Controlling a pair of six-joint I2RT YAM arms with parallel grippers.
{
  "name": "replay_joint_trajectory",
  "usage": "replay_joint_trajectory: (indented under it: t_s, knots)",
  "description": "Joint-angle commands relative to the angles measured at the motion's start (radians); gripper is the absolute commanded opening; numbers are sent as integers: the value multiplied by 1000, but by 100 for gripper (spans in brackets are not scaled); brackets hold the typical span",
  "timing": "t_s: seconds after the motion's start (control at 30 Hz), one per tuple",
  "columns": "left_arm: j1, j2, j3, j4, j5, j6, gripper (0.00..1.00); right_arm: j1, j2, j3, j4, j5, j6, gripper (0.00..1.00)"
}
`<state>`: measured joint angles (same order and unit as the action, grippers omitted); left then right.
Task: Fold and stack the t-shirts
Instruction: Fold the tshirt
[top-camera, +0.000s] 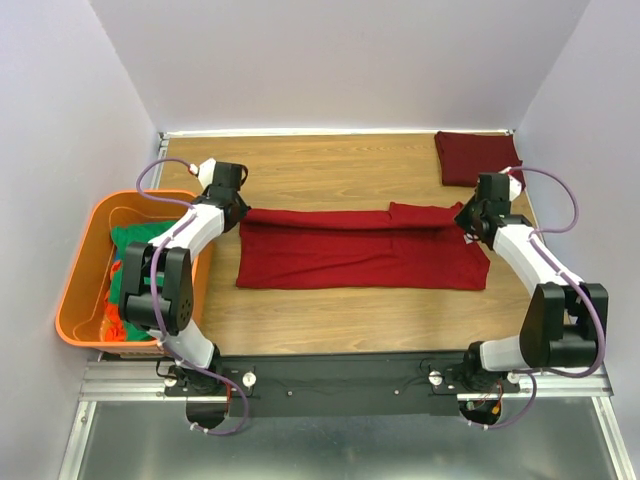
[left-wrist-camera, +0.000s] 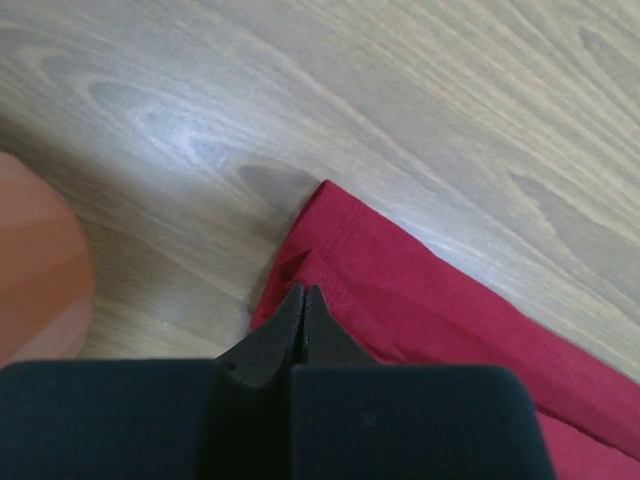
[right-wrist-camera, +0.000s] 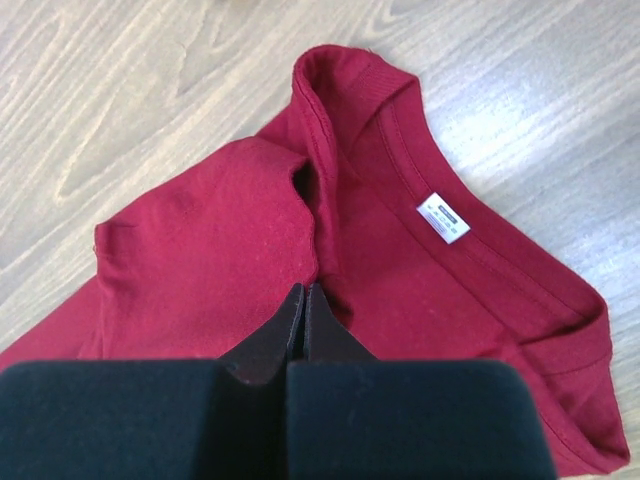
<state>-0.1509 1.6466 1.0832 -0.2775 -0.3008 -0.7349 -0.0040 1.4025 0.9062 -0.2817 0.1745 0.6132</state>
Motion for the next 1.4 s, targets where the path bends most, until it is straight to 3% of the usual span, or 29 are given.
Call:
replay_joint_trajectory:
  t_s: [0.0, 0.23, 0.4, 0.43, 0.5, 0.63, 0.83, 1.07, 1.37]
  knots:
    - [-3, -59, -42, 23, 9, -12, 0, -8, -36, -32, 6, 0, 14, 1]
    - [-19, -109, -138, 72, 43, -24, 0, -34, -51, -93, 9, -13, 17, 1]
    - [-32, -133, -192, 98, 55, -27, 0, -44, -62, -119, 9, -17, 8, 10]
    - [-35, -152, -215, 107, 54, -32, 6, -45, -65, -128, 10, -17, 7, 19]
    - [-35, -188, -232, 113, 52, -35, 36, -45, -82, -136, 10, -33, 0, 30]
    - [-35, -266, -247, 121, 58, -27, 60, -45, -131, -144, 15, -91, -27, 56]
    - [-42, -314, -207, 120, 97, -9, 61, -2, -32, -70, 38, -165, -82, 57]
    - [-70, -220, -137, 101, 95, 43, 56, 180, 188, 115, 68, -72, -108, 57]
    - [-93, -176, -151, 127, 124, 19, 52, 304, 466, 364, 64, 14, -128, 57]
